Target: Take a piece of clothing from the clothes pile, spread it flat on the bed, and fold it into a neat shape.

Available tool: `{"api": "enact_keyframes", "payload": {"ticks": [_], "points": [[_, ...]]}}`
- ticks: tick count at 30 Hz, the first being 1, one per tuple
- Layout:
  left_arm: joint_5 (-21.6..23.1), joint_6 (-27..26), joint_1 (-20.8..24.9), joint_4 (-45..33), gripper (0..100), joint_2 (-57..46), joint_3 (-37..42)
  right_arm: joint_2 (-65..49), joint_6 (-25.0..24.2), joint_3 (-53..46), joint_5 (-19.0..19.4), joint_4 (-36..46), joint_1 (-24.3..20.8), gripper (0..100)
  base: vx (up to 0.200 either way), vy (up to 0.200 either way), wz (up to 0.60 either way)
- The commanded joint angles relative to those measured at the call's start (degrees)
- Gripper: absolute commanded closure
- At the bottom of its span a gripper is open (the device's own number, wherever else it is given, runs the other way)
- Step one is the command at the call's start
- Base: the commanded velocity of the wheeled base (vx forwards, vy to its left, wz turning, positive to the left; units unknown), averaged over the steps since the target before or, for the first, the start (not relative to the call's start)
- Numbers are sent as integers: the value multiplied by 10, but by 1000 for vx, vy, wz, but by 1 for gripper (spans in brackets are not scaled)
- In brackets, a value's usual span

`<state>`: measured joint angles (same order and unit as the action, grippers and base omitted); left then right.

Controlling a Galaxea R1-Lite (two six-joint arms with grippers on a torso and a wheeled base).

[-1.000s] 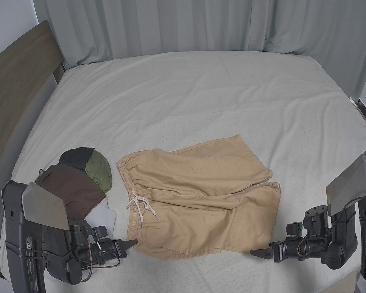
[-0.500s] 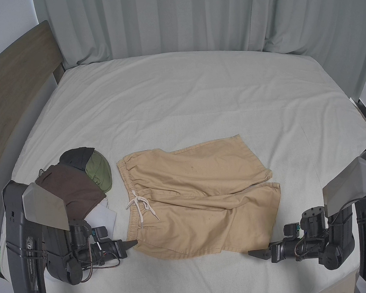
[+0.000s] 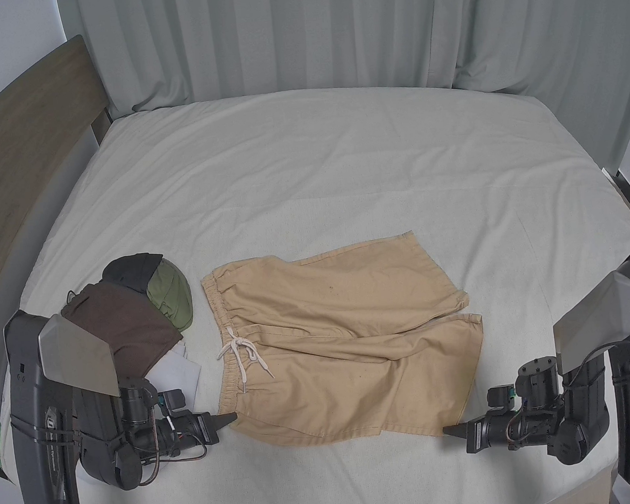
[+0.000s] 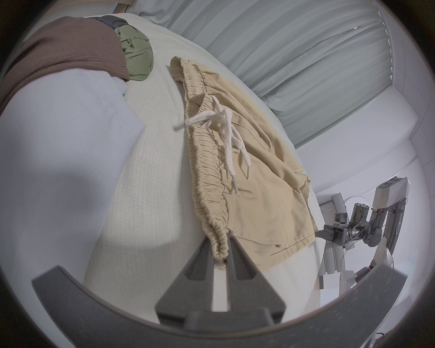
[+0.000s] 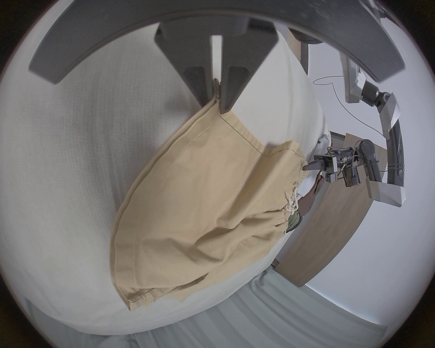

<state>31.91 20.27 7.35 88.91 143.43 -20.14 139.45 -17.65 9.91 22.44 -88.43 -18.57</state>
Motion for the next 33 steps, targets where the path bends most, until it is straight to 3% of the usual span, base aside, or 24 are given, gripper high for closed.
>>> {"api": "enact_keyframes", "payload": {"ticks": [1,9,17,25,33], "points": [[0,0,0,0,100,1,0,10,2,-3,-5,-1,3,100,0,0,0],[1,-1,-2,1,100,-1,13,-2,18,-43,-14,-1,19,100,0,0,0],[5,-41,-8,1,100,-3,57,-15,85,-69,-10,-1,61,100,0,0,0],[16,-64,-10,1,100,-14,104,-15,92,-89,-6,0,64,100,0,0,0],[55,-137,-41,0,100,-11,139,-14,104,-99,10,0,66,100,0,0,0]]}}
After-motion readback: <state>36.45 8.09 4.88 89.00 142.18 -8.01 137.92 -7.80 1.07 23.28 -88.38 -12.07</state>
